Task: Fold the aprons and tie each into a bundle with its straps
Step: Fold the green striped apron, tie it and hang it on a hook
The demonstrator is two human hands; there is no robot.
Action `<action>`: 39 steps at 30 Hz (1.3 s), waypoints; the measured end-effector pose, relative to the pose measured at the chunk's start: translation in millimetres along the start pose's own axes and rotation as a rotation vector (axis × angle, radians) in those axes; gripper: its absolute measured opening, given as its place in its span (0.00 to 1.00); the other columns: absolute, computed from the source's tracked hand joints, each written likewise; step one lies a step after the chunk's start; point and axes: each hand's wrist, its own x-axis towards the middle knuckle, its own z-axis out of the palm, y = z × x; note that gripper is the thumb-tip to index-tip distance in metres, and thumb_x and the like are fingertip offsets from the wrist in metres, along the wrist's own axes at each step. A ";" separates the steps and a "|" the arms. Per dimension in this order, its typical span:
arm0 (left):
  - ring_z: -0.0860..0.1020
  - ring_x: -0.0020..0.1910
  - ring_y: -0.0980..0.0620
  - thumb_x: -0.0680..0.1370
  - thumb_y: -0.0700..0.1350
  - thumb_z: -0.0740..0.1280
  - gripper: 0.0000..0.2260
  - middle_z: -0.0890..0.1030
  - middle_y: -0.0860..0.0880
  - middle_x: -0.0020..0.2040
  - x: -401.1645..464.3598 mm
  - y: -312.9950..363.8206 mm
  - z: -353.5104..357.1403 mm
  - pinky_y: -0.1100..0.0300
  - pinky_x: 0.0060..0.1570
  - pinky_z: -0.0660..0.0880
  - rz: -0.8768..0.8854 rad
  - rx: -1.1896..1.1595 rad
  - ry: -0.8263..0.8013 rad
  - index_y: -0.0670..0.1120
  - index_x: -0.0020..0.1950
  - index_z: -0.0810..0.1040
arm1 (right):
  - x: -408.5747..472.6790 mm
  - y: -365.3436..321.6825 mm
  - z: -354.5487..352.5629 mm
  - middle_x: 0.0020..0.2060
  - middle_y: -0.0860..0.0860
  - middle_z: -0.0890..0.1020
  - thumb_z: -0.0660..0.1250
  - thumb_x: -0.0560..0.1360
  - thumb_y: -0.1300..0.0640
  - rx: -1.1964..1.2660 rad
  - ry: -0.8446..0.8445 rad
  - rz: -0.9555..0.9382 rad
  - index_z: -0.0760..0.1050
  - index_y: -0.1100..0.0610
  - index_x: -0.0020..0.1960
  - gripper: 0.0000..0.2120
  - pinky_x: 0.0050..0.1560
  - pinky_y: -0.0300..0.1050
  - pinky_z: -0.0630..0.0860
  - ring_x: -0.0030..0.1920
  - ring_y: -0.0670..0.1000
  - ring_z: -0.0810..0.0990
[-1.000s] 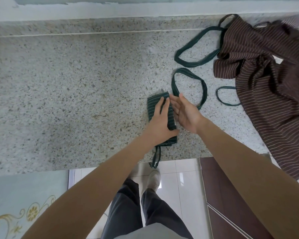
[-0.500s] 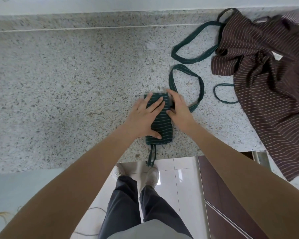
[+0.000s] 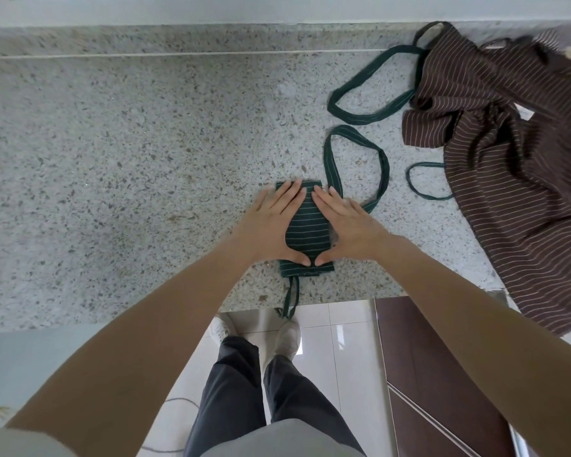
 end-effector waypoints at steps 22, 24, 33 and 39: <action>0.77 0.37 0.54 0.69 0.44 0.76 0.18 0.80 0.46 0.44 30.8 -2.5 -50.2 0.66 0.29 0.69 -0.675 -1.212 -0.069 0.39 0.54 0.77 | -9.0 -23.0 -10.0 0.76 0.42 0.40 0.71 0.61 0.32 -0.151 0.082 0.148 0.38 0.48 0.77 0.59 0.73 0.58 0.42 0.76 0.47 0.42; 0.79 0.44 0.51 0.70 0.38 0.74 0.15 0.81 0.46 0.48 32.1 0.6 -49.7 0.67 0.31 0.72 -0.632 -1.229 -0.076 0.40 0.55 0.77 | -12.1 -26.7 -8.8 0.76 0.46 0.43 0.72 0.60 0.31 -0.157 0.109 0.204 0.38 0.46 0.77 0.59 0.71 0.61 0.45 0.75 0.50 0.45; 0.77 0.34 0.55 0.76 0.36 0.67 0.14 0.76 0.49 0.43 27.0 -0.5 -59.2 0.63 0.30 0.76 -0.517 -1.086 -0.174 0.46 0.57 0.67 | -25.7 -50.0 9.6 0.48 0.47 0.71 0.75 0.68 0.57 0.220 0.214 0.173 0.65 0.53 0.61 0.27 0.53 0.45 0.66 0.49 0.49 0.73; 0.83 0.39 0.46 0.76 0.29 0.63 0.13 0.76 0.39 0.55 26.3 3.8 -56.2 0.58 0.36 0.81 -0.501 -1.400 -0.165 0.45 0.55 0.68 | -17.1 -37.3 -3.7 0.40 0.51 0.76 0.68 0.71 0.68 0.854 0.053 0.324 0.72 0.58 0.55 0.14 0.43 0.39 0.73 0.38 0.47 0.76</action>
